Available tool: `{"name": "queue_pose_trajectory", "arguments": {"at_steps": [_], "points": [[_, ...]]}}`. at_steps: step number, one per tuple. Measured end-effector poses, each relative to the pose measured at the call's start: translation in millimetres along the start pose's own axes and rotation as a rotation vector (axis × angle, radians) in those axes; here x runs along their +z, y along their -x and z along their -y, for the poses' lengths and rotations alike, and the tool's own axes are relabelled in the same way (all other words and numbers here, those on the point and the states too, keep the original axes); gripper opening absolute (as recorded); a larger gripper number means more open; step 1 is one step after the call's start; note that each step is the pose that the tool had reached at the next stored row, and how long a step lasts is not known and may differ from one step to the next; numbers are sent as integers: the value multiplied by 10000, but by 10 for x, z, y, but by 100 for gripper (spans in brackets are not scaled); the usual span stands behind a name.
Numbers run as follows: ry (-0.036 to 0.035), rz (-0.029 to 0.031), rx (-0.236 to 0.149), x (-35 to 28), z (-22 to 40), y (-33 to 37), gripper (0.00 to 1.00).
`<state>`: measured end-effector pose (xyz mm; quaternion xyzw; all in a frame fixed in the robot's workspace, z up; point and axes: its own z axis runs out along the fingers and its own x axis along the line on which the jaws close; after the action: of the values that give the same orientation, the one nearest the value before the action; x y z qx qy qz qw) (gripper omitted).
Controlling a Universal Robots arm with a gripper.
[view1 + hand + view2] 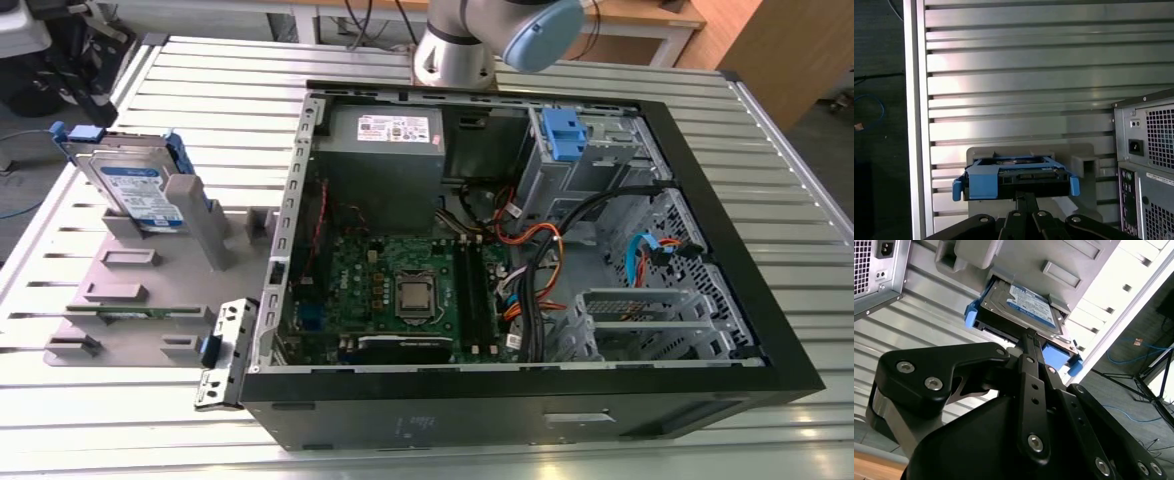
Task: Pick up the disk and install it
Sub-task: 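Reach for the disk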
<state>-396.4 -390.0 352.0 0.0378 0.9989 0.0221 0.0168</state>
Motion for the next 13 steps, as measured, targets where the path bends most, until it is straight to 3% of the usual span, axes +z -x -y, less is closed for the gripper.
{"name": "queue_pose_trajectory", "arguments": {"at_steps": [6, 13], "points": [[-3, -4, 0, 73, 2, -27, 11], [-1, -1, 0, 109, 4, -45, 11]]}}
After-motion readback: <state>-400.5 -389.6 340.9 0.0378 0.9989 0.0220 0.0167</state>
